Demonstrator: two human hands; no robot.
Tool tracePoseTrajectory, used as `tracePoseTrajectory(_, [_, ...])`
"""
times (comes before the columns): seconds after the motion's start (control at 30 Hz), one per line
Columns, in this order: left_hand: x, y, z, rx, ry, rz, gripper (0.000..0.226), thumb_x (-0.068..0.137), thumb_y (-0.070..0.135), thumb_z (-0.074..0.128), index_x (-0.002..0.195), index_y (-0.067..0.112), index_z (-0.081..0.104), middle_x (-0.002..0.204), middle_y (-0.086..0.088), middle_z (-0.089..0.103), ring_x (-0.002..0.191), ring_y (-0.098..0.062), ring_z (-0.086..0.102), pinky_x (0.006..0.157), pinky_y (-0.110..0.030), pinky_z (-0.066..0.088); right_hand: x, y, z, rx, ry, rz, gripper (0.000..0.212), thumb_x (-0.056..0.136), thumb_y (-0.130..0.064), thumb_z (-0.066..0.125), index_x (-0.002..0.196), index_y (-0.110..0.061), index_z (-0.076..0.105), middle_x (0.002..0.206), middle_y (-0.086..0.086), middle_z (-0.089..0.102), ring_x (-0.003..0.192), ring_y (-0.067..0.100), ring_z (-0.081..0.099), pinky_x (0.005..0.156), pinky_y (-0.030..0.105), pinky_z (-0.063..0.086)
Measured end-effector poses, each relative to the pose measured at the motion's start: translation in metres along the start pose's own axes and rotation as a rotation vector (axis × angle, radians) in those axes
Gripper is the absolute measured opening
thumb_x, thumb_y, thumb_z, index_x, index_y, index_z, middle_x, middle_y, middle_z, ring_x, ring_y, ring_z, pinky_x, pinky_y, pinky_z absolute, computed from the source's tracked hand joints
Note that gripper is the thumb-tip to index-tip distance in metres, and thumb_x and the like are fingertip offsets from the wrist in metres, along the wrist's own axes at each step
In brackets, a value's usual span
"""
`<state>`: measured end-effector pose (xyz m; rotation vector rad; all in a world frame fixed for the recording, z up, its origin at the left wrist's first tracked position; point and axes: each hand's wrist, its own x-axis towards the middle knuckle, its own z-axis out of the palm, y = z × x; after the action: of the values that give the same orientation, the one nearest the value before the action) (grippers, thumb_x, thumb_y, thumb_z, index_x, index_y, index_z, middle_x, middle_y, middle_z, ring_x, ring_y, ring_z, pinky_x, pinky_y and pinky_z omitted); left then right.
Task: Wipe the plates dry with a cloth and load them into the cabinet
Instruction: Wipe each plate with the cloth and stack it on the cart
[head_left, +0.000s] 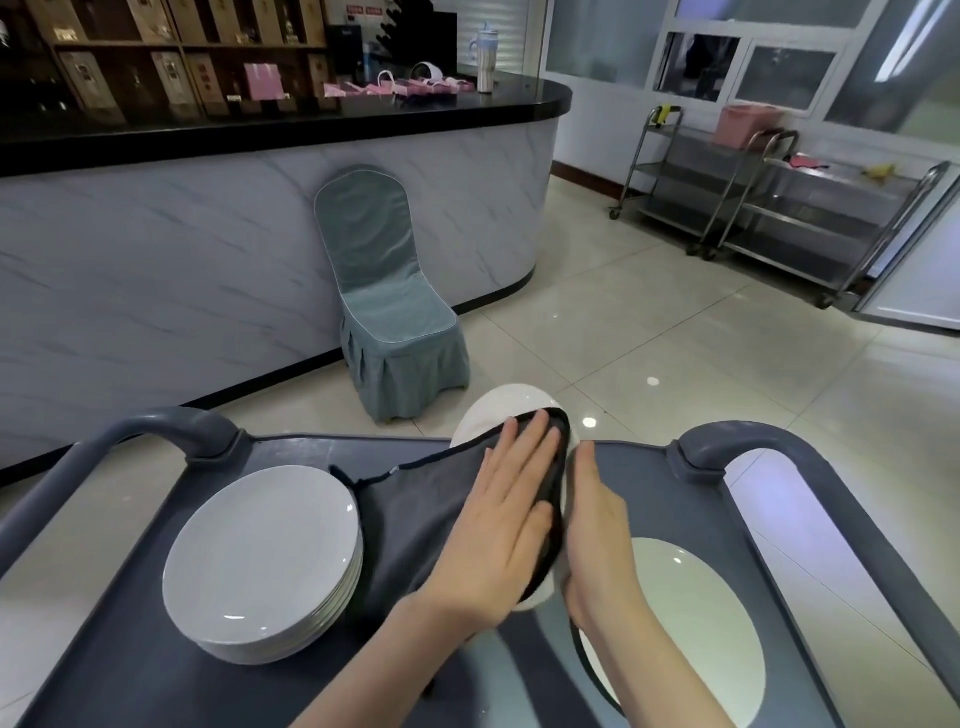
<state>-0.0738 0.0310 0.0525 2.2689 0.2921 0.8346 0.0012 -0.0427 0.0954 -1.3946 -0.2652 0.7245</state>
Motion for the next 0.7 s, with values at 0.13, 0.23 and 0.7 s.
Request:
tracePoseTrajectory(0.13, [0.007,-0.010,-0.009,-0.180,0.075,-0.266,0.052,0.105,0.023,0.024,0.153,0.035,0.009,0.160,0.030,0.004,0.150,0.001,-0.007,0.125,-0.042,0.004,-0.006,0.011,-0.004,-0.064,0.048,0.057,0.055,0.097,-0.057,0.046,0.067,-0.018,0.072,0.074,0.001,0.076,0.068,0.014,0.070,0.064,0.030,0.054])
tracePoseTrajectory(0.23, [-0.008,-0.002,0.000,-0.020,0.041,-0.092,0.059,0.101,0.021,0.027,0.156,0.032,0.006,0.165,0.017,0.002,0.153,-0.012,-0.005,0.124,-0.042,0.002,0.000,0.005,-0.006,-0.054,0.034,-0.021,0.051,0.100,-0.054,0.045,0.069,-0.029,0.078,0.072,-0.007,0.076,0.064,0.006,0.071,0.056,0.020,0.051])
tracePoseTrajectory(0.7, [-0.015,0.004,0.012,-0.027,-0.008,-0.090,0.064,0.097,0.025,0.027,0.157,0.032,0.006,0.165,0.019,0.004,0.153,-0.013,-0.006,0.123,-0.040,-0.001,0.000,0.019,-0.007,-0.130,0.076,-0.027,0.045,0.101,-0.048,0.044,0.075,-0.036,0.078,0.078,-0.003,0.078,0.074,0.009,0.073,0.072,0.031,0.053])
